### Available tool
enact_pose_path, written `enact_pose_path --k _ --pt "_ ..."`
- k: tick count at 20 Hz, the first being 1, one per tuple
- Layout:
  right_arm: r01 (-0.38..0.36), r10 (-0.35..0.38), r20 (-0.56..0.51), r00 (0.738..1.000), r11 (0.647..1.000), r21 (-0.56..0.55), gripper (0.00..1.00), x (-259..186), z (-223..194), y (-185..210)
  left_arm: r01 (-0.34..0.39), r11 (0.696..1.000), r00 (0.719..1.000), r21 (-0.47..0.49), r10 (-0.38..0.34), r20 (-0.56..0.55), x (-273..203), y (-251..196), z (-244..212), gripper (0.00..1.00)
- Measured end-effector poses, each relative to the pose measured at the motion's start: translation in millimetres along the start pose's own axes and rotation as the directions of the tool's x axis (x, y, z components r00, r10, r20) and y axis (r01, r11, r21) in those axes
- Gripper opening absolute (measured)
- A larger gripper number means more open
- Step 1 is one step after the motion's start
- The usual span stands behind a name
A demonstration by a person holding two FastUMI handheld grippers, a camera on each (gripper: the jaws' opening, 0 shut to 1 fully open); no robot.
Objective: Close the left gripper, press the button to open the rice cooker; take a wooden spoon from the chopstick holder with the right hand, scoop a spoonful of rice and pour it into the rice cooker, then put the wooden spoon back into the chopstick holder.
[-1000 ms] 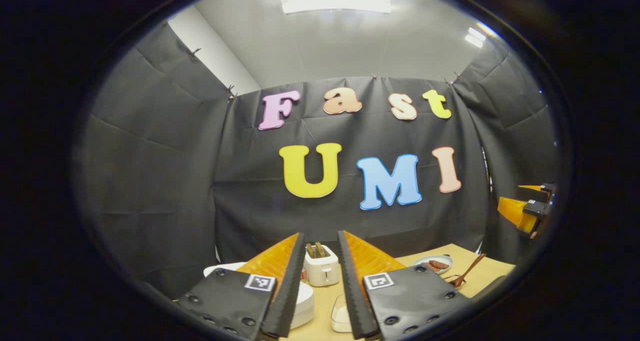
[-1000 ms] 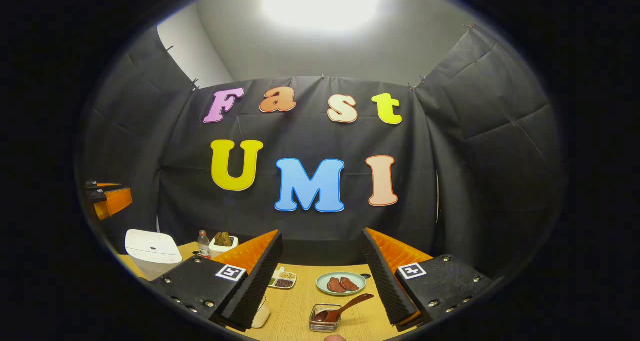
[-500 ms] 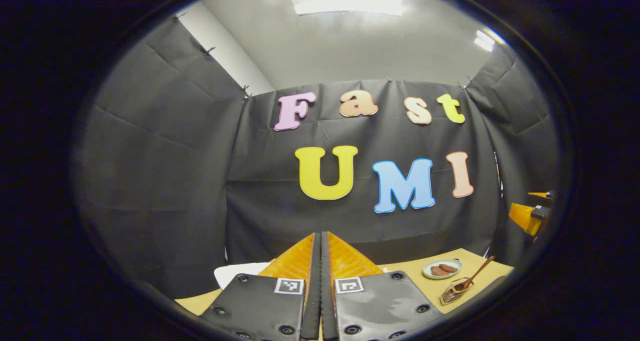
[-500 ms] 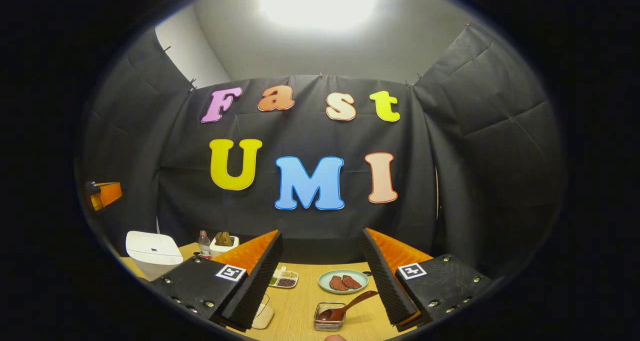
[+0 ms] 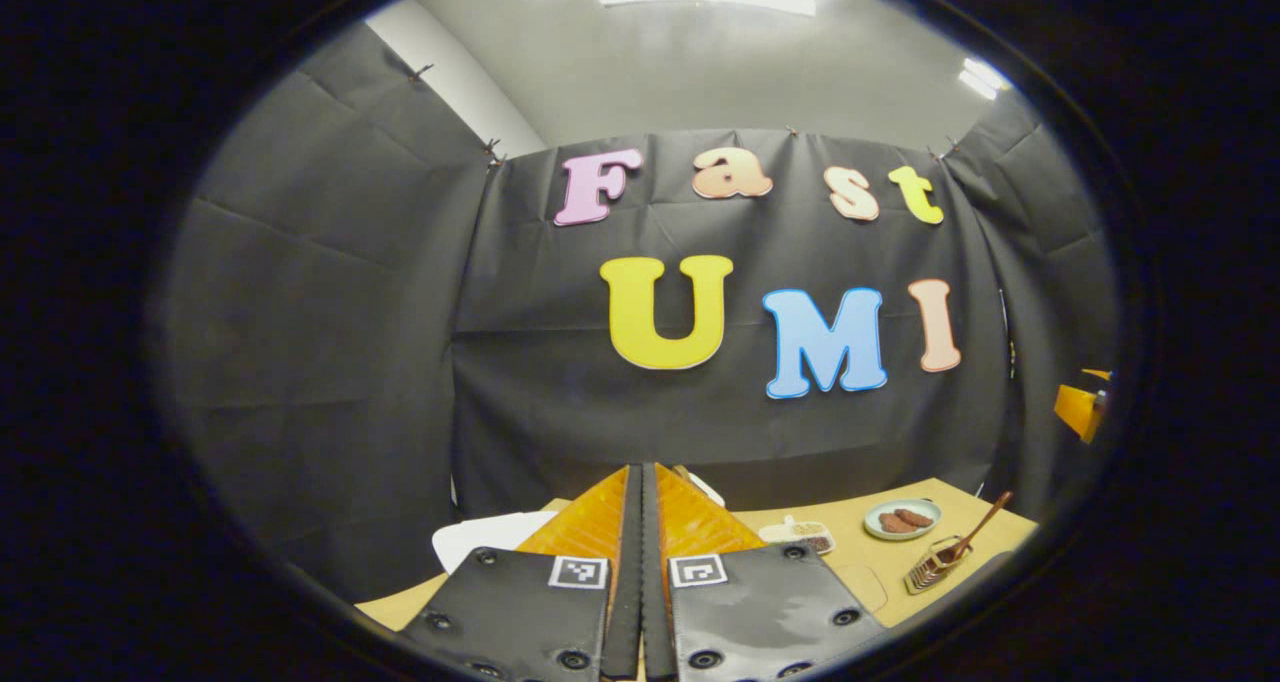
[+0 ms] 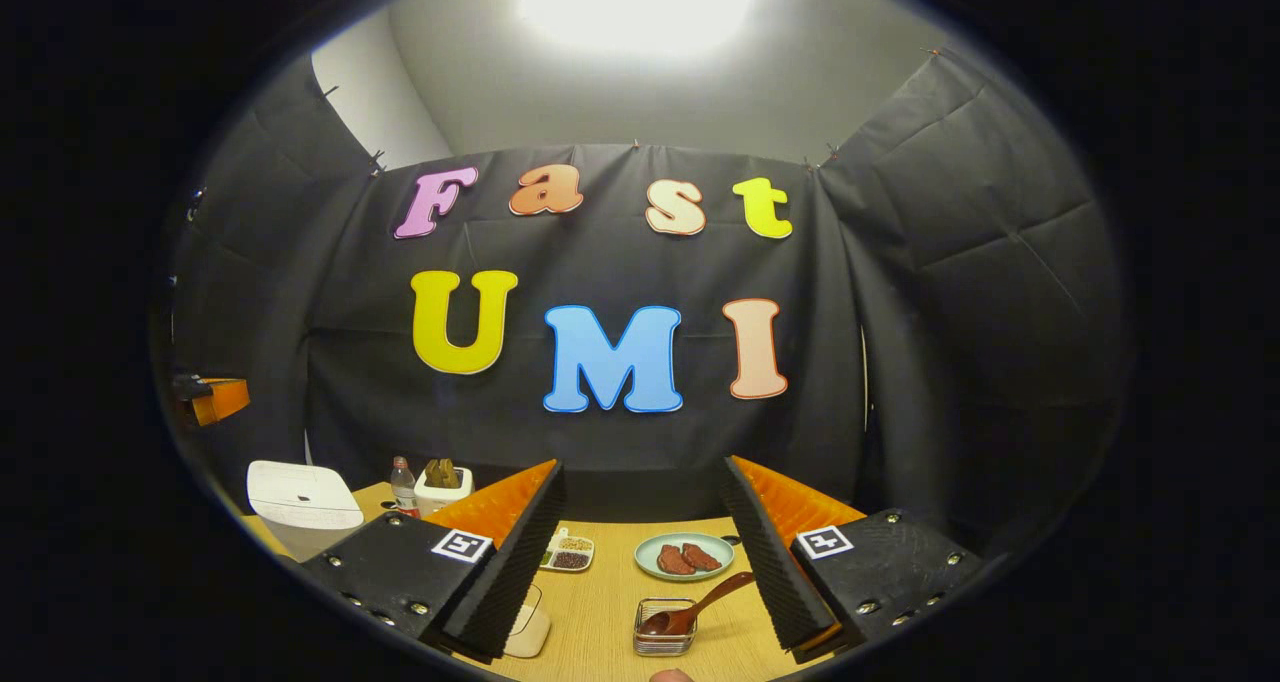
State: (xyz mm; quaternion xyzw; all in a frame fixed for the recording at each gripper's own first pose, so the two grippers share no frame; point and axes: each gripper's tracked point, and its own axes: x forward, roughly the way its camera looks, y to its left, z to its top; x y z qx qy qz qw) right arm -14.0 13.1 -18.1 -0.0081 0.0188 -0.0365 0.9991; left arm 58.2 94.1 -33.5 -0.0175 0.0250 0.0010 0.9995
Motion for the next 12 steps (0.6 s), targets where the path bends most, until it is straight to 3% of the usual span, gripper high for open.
enact_pose_path --k 12 --pt "0.089 -0.091 -0.041 0.995 0.995 -0.045 0.95 -3.7 -11.2 2.7 -0.002 0.999 0.984 -0.049 -0.007 -0.180 56.8 42.1 -96.5 0.09"
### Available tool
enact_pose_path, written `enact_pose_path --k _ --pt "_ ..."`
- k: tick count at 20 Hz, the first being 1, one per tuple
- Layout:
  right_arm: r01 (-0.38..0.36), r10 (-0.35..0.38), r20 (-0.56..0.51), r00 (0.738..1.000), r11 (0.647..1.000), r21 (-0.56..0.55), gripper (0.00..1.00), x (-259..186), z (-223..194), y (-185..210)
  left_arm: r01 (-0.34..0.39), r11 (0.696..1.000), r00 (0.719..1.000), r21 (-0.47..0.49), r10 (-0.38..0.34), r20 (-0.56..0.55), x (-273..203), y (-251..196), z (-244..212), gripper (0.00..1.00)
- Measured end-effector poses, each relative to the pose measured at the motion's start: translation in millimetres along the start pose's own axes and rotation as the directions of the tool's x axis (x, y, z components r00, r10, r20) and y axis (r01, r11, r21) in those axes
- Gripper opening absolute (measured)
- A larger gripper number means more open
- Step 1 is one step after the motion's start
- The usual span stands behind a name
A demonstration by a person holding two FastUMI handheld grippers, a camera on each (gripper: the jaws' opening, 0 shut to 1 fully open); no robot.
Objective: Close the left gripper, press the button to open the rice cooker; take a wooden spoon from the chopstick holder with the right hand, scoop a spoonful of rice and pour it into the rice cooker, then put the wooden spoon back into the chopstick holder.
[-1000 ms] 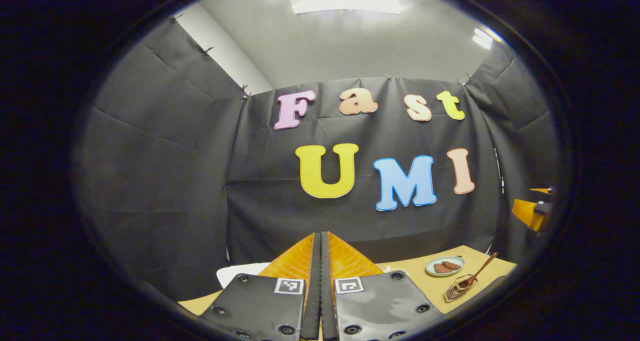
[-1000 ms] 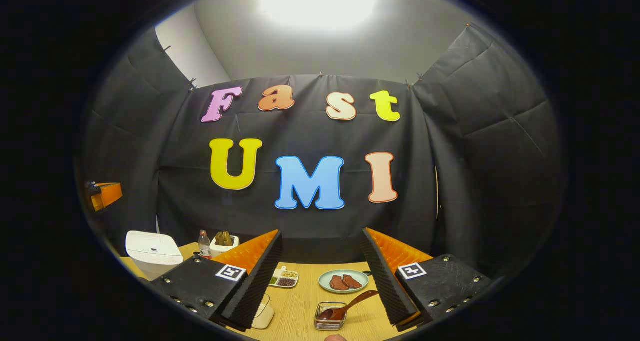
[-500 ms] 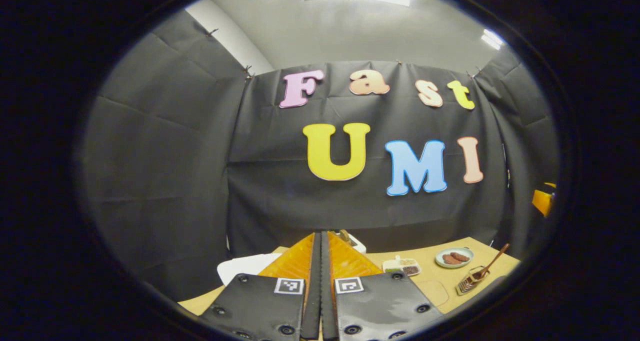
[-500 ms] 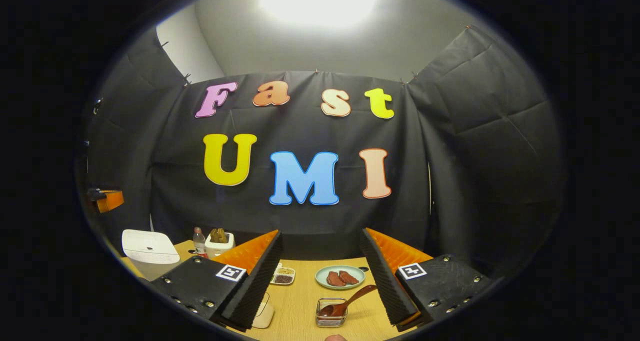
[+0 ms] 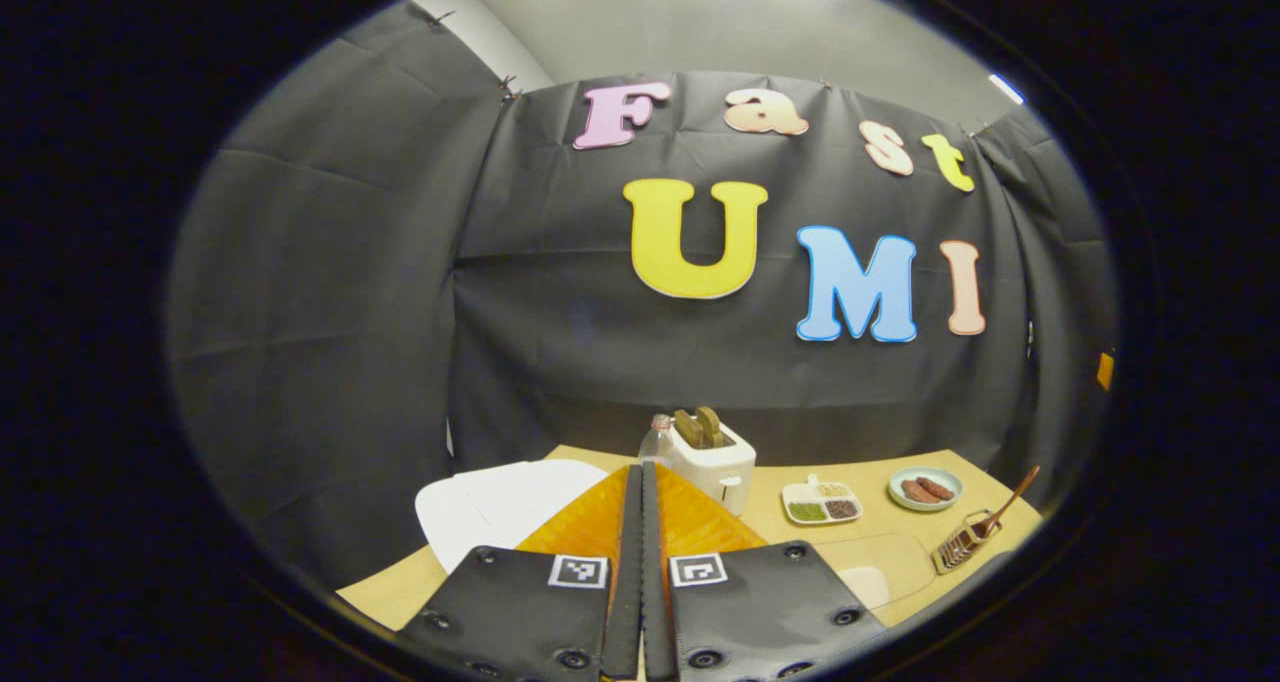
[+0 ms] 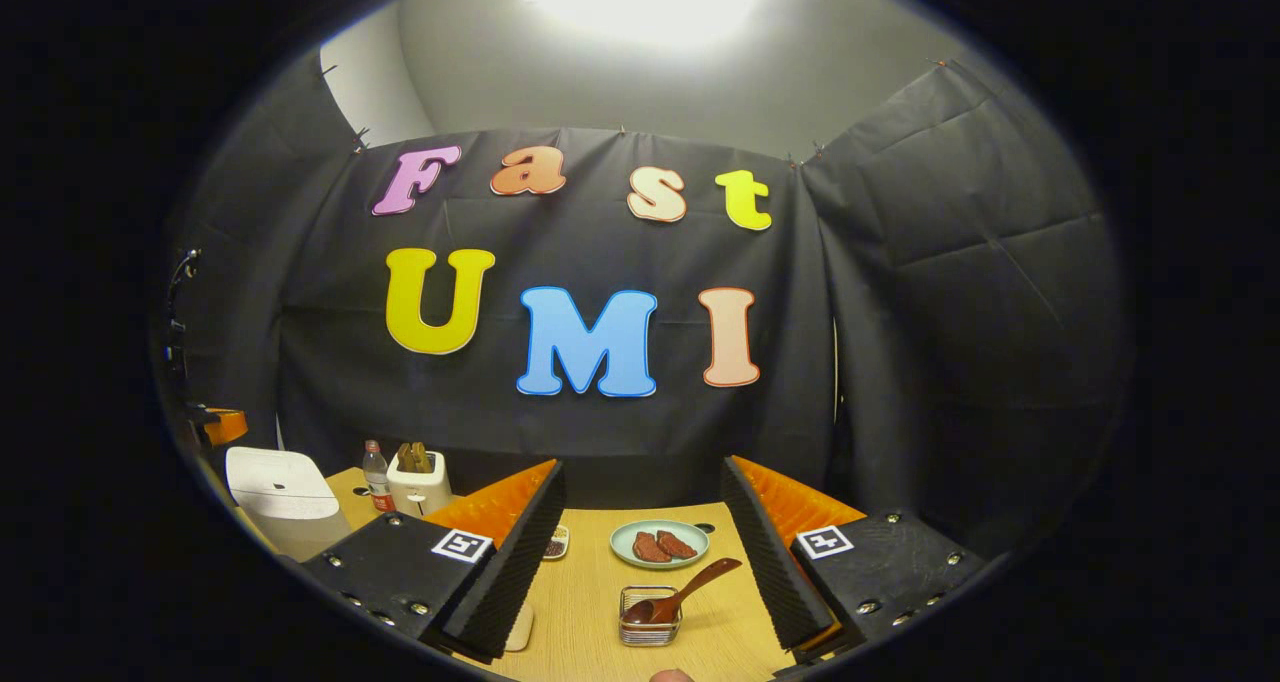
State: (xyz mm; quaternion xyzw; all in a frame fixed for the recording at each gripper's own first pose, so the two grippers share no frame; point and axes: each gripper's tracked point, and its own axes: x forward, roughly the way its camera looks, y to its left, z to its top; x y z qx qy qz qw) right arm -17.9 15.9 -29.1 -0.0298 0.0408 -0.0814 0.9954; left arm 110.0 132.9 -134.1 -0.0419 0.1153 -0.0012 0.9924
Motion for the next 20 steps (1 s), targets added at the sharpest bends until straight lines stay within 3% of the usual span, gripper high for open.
enact_pose_path --k 11,20 --pt "0.018 -0.019 -0.010 1.000 0.998 -0.061 0.95 -7.5 -0.1 11.0 -0.007 1.000 0.988 -0.010 0.006 -0.154 34.1 16.5 -82.0 0.09" --pt "0.016 -0.018 -0.019 1.000 0.997 -0.069 0.95 -10.6 -1.5 9.6 -0.009 1.000 0.980 -0.023 0.004 -0.197 36.5 20.7 -106.0 0.10"
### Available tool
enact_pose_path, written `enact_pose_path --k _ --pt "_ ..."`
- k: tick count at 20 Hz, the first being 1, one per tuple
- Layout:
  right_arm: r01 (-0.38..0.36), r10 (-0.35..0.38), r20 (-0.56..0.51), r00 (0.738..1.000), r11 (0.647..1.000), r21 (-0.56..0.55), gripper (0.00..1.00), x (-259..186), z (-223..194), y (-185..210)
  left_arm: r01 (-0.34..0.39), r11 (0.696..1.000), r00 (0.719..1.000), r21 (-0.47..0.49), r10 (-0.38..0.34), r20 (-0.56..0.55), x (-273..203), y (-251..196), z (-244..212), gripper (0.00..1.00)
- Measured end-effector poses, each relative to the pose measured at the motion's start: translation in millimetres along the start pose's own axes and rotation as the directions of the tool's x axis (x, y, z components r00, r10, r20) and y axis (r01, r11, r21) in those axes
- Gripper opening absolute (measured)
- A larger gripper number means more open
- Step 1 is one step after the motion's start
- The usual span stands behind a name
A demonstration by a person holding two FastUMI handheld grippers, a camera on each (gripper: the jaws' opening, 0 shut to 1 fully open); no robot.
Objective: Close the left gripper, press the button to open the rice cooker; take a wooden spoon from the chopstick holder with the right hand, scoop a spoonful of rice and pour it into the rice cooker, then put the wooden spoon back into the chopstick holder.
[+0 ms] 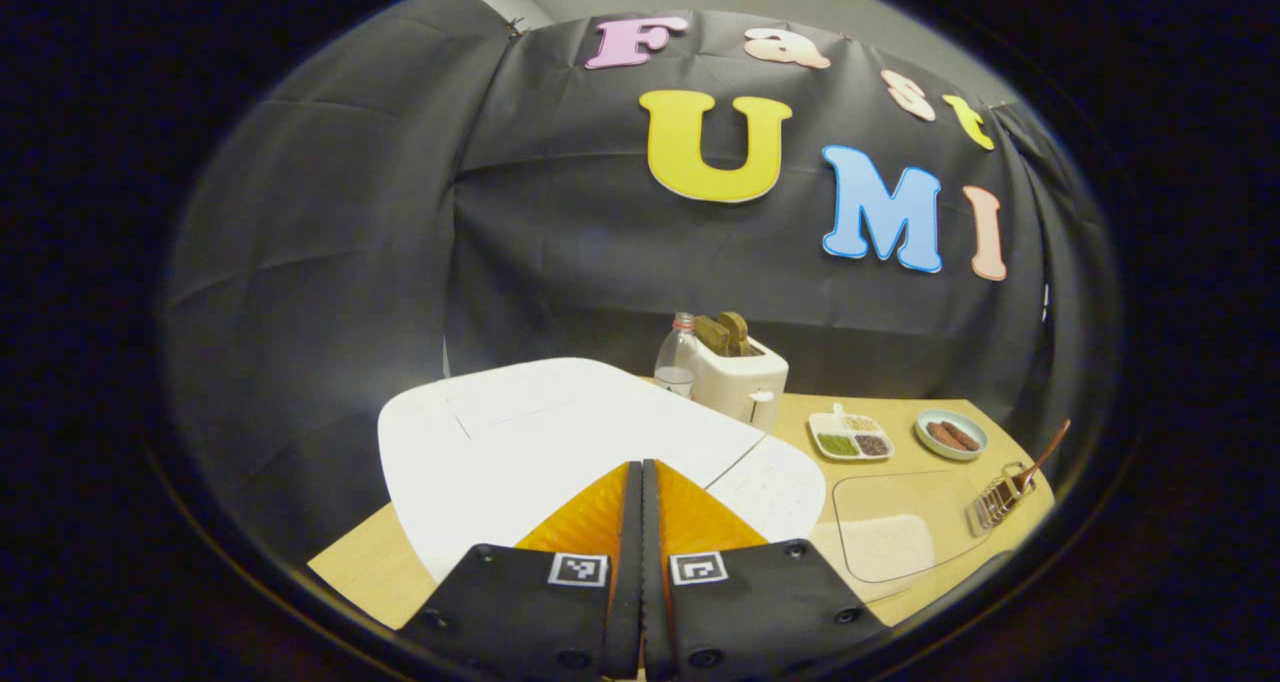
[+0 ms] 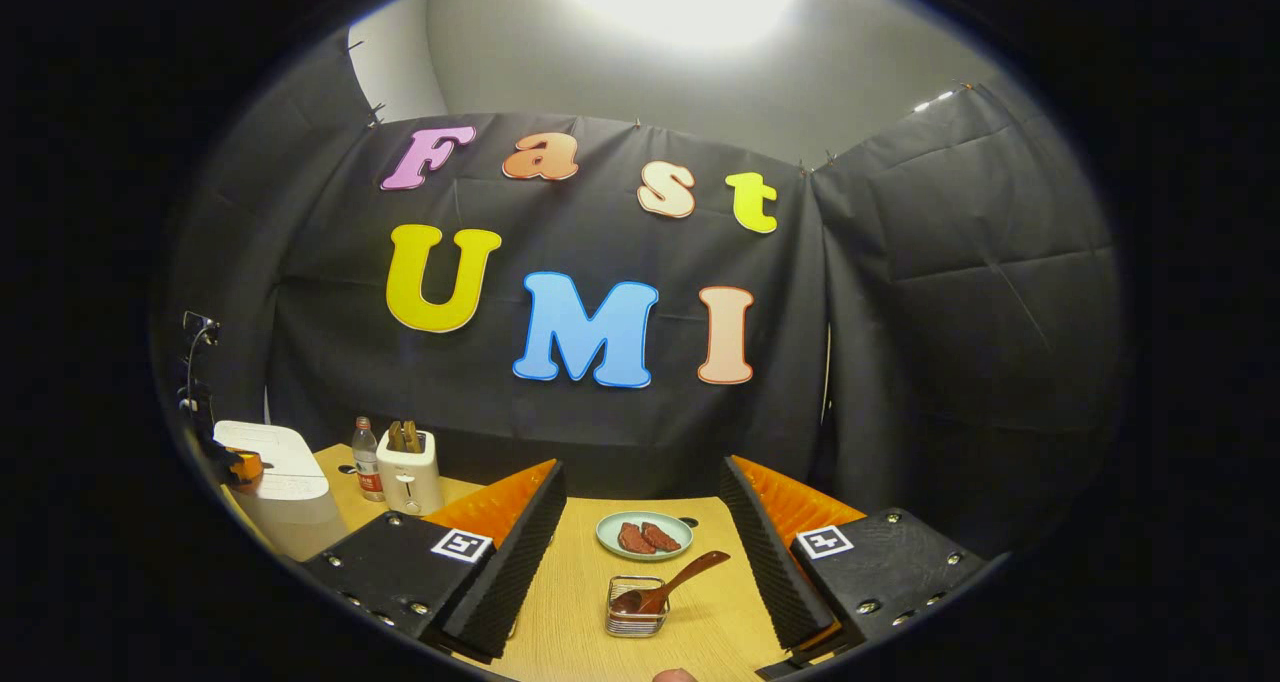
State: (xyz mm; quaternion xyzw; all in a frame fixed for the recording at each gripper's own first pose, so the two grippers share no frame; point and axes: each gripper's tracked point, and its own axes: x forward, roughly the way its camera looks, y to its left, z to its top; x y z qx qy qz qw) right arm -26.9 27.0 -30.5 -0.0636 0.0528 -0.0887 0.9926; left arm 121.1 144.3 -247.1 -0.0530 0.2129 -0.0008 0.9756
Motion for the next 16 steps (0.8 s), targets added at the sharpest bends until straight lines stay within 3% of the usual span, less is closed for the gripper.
enact_pose_path --k 4,8,13,16 --pt "-0.005 0.006 -0.017 1.000 1.000 0.024 0.95 -0.3 -4.2 -1.6 0.005 0.999 1.000 -0.052 -0.004 0.012 -0.4 2.8 10.7 0.09" --pt "-0.010 0.011 -0.002 1.000 1.000 0.026 0.95 0.4 -1.2 -9.3 -0.051 0.997 0.993 0.056 0.045 0.108 -8.5 5.9 50.4 0.09" --pt "-0.025 0.025 0.008 1.000 0.999 0.036 0.95 3.3 0.3 -20.3 -0.138 0.985 0.963 0.105 0.109 0.248 -32.5 12.6 114.1 0.09" --pt "-0.028 0.028 0.015 1.000 0.998 0.049 0.95 9.1 -0.6 -30.1 -0.147 0.984 0.941 0.098 0.109 0.321 -62.9 0.9 142.7 0.10"
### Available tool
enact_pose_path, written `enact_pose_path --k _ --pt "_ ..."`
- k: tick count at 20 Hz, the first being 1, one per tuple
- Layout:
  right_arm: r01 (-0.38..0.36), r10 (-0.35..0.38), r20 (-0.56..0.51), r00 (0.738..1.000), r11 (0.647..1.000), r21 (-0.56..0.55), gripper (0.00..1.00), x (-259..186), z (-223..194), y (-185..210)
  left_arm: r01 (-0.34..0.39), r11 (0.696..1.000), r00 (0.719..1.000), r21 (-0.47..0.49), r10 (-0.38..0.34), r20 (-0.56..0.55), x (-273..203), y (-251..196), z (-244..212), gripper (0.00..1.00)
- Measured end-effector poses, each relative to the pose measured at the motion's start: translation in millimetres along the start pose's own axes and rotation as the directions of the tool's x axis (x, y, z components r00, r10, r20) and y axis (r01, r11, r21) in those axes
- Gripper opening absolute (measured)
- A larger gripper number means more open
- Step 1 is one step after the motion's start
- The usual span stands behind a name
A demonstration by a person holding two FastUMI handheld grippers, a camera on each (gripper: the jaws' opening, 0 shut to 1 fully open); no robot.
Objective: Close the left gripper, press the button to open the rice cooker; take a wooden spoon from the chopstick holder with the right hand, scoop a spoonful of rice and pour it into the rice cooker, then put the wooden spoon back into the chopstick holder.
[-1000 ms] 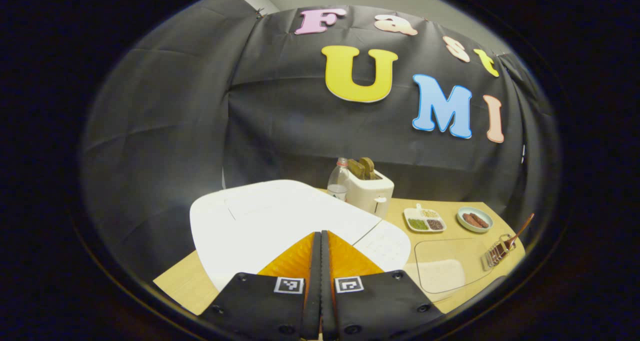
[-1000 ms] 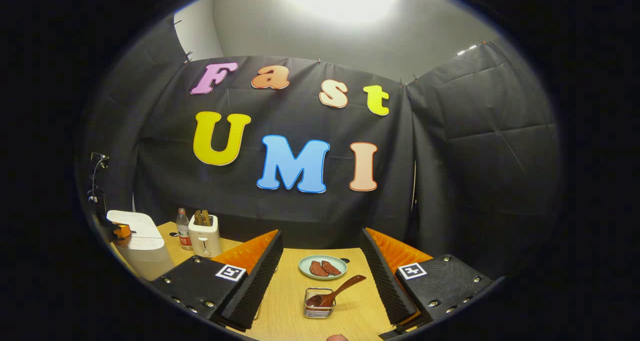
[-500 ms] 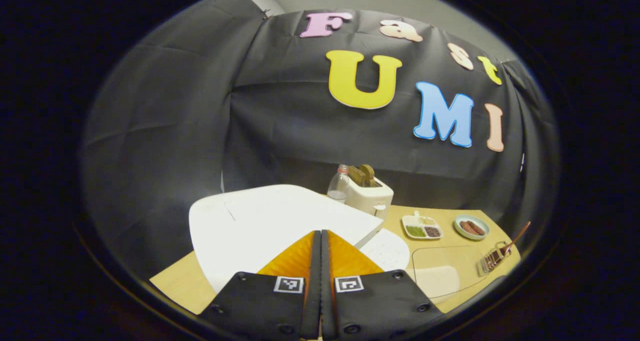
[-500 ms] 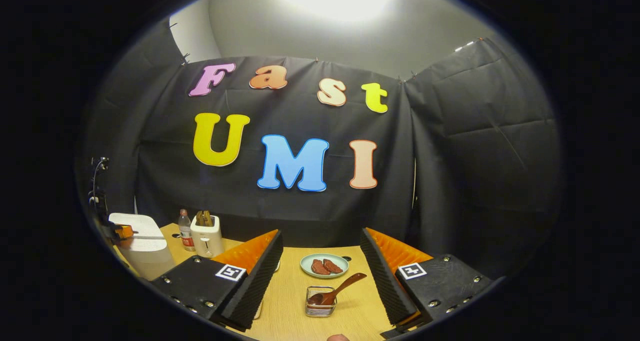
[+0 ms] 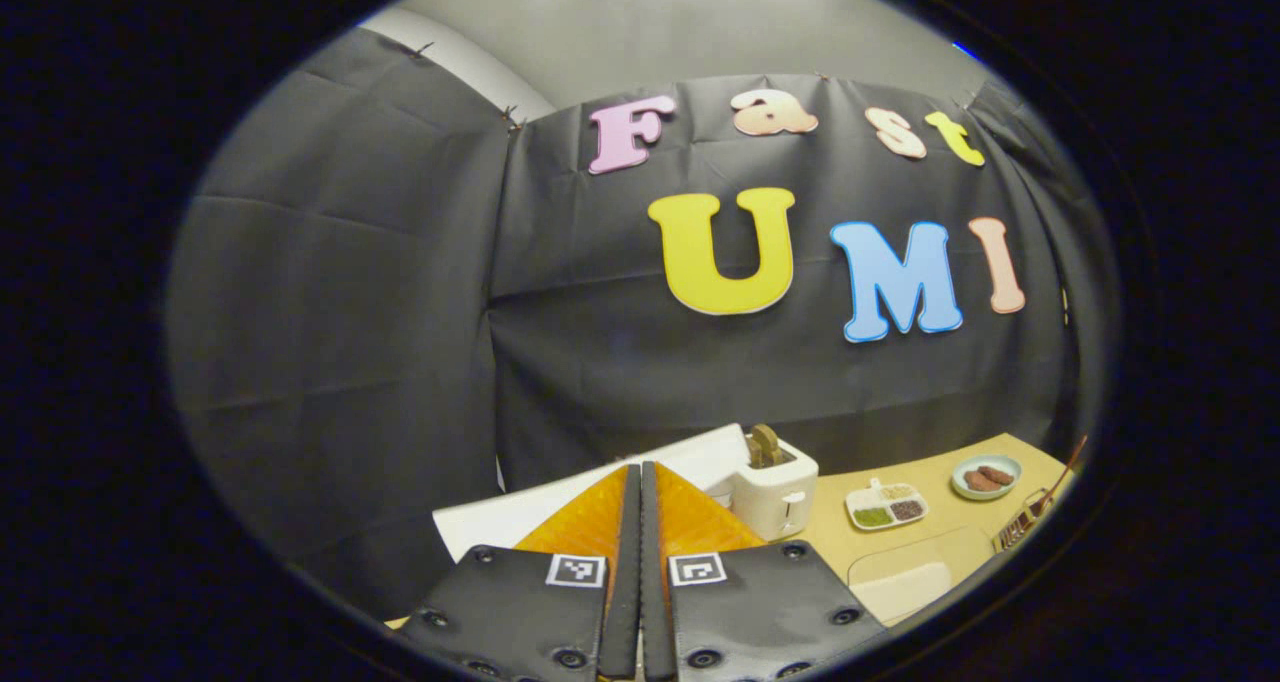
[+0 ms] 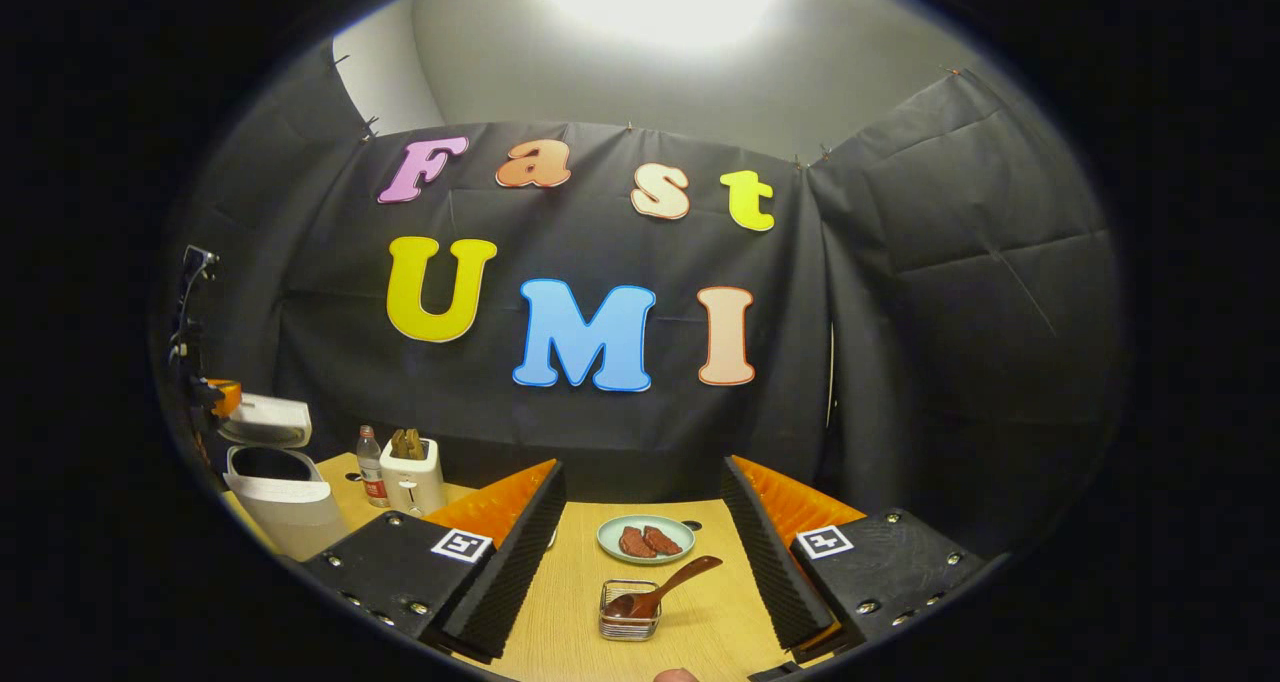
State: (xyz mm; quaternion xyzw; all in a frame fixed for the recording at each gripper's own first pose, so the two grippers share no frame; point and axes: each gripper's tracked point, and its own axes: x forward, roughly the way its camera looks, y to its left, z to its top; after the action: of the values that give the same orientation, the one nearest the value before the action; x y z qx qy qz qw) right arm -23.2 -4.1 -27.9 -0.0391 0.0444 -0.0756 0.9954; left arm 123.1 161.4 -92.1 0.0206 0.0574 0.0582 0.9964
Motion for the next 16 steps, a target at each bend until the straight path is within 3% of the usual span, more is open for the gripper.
enact_pose_path --k 2,3,6,8,16 --pt "-0.002 0.002 0.003 1.000 1.000 0.017 0.95 4.0 -0.1 -5.5 -0.008 1.000 0.999 -0.009 0.008 0.050 -13.1 -5.0 26.2 0.12" --pt "-0.002 0.002 0.001 1.000 1.000 0.025 0.95 7.3 -0.5 -8.2 -0.009 1.000 0.997 -0.005 0.010 0.080 -20.7 -8.8 40.5 0.21" --pt "-0.011 0.012 -0.004 1.000 0.999 0.038 0.95 14.2 -5.5 -12.1 0.004 1.000 0.988 -0.005 -0.003 0.153 -47.3 -25.9 70.8 0.84" --pt "-0.021 0.021 -0.007 1.000 0.999 0.039 0.95 20.4 -8.5 -14.0 0.022 1.000 0.985 -0.020 -0.018 0.171 -62.6 -37.6 82.1 0.94" --pt "-0.024 0.026 -0.028 0.999 0.998 0.053 0.95 61.4 -33.6 -35.2 0.082 0.994 0.978 -0.077 -0.065 0.198 -114.0 -81.5 106.8 0.95"
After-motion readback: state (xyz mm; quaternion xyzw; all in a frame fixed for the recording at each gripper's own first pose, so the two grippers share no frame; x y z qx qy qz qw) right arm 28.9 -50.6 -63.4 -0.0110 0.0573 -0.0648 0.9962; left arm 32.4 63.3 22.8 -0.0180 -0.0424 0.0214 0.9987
